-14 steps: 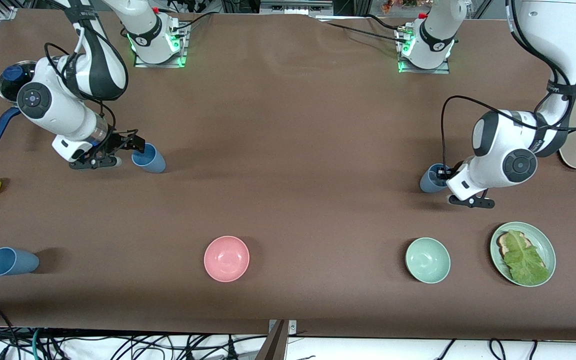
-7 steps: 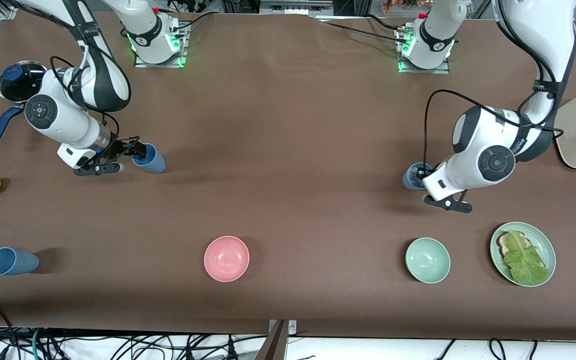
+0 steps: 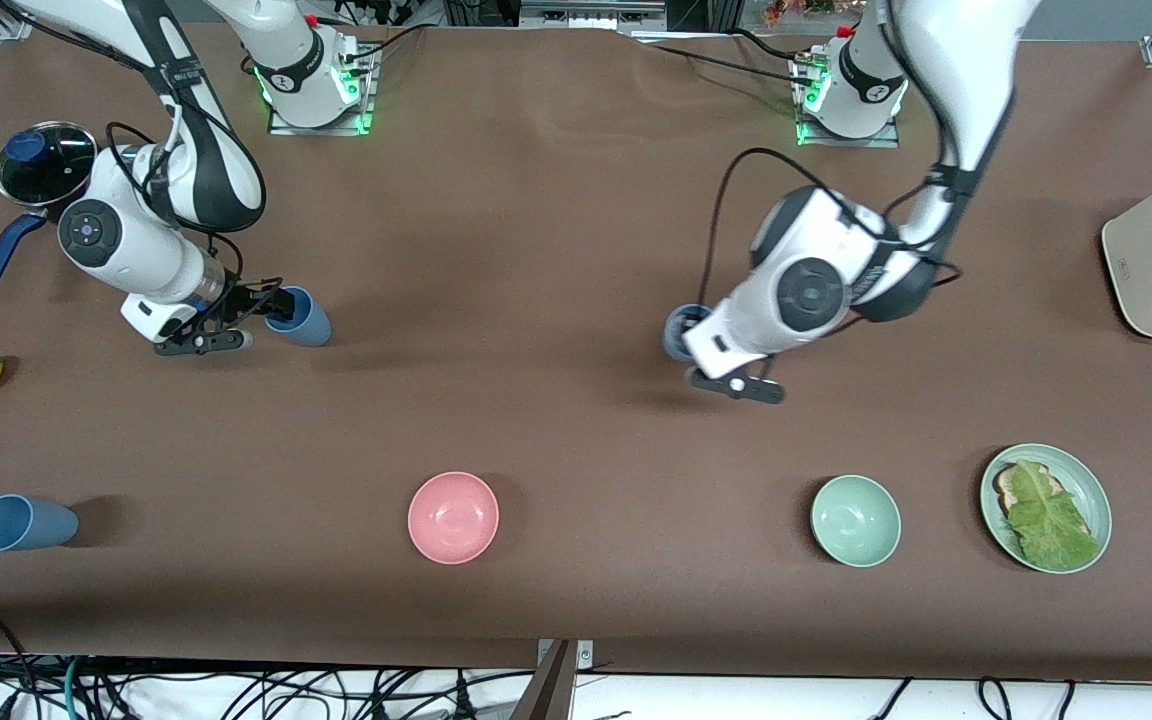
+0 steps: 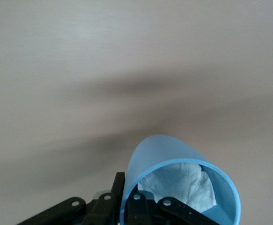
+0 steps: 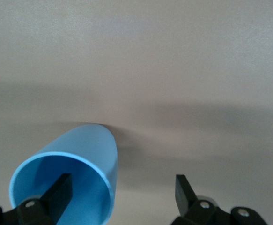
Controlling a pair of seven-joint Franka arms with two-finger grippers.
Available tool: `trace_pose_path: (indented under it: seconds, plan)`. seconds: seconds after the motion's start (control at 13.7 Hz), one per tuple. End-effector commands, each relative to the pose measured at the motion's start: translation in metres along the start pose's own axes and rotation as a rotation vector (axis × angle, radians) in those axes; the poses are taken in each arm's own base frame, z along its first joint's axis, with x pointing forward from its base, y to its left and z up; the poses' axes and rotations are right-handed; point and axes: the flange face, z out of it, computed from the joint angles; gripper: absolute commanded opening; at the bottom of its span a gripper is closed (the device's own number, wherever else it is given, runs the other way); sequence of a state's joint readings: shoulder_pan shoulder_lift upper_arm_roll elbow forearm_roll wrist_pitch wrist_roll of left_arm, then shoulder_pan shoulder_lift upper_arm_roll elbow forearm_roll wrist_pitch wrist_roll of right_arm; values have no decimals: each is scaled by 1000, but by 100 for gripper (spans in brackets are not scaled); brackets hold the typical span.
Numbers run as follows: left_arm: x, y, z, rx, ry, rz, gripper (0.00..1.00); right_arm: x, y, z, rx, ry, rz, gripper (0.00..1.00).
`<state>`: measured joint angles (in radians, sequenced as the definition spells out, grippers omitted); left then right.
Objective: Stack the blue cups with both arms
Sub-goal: 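Carry the tissue cup to mid-table with the left gripper and release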
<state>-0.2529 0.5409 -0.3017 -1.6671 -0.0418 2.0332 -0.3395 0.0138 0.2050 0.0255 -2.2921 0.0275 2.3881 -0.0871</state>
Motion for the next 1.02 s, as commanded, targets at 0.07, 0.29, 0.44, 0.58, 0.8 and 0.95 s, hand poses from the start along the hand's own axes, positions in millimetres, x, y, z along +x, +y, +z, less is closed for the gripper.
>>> trace_pose_path:
  seconds: [0.07,0.29,0.44,0.58,0.8,0.95]
  plan:
    - [-4,56,31,-11,-10,38,0,0,2,7,-2,5,-10,77]
    - [-9,65,54,12,-39,62,0,1,1,12,-2,6,-9,57]
    - [-12,72,57,14,-42,69,0,1,0,12,-1,3,-4,42]
    - [-13,72,50,14,-34,61,99,1,0,13,-1,0,0,28]
    - [-23,72,1,28,-10,65,100,2,-1,11,0,-2,-1,2]
    - [-33,62,-52,36,25,52,100,3,-3,6,1,-11,-6,0]
